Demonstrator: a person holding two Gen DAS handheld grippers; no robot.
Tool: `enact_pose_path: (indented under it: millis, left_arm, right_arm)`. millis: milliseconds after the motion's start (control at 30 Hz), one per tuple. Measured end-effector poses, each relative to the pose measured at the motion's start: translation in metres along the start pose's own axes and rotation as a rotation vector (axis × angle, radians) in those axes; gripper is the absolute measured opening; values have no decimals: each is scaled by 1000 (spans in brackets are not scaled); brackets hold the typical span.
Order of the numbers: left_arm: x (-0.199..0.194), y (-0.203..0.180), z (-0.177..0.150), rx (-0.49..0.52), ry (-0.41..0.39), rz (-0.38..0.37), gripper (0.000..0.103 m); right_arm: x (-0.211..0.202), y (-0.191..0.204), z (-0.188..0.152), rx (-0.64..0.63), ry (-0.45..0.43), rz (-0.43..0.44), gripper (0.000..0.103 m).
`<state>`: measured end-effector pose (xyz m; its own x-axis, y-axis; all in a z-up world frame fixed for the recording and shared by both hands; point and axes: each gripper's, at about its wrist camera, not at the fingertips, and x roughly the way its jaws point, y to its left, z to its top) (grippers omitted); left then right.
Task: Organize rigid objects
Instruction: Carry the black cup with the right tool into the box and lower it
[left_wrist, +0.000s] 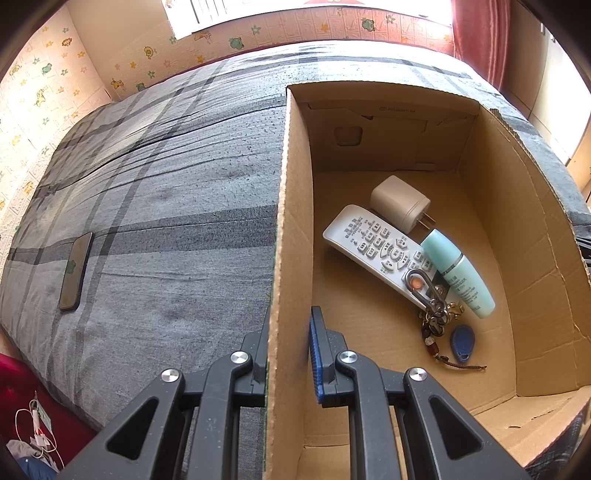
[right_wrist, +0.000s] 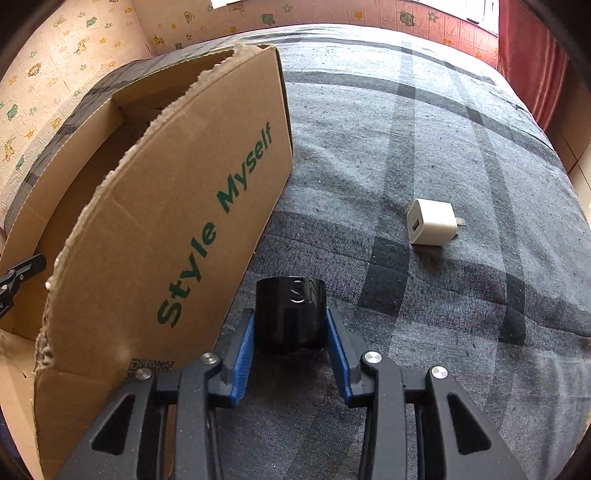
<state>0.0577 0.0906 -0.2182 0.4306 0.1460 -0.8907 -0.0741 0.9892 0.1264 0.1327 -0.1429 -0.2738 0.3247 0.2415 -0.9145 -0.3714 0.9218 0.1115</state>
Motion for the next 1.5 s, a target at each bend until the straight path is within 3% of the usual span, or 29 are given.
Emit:
enact_pose_path:
  millis: [900, 1500]
  left_arm:
    - [-1, -1, 0, 5, -2, -6, 16]
    - [-1, 0, 0, 5, -3, -9, 16]
  right_arm:
    - [-83, 4, 8, 113, 59, -114, 40]
    - [-125, 30, 33, 73, 29, -151, 40]
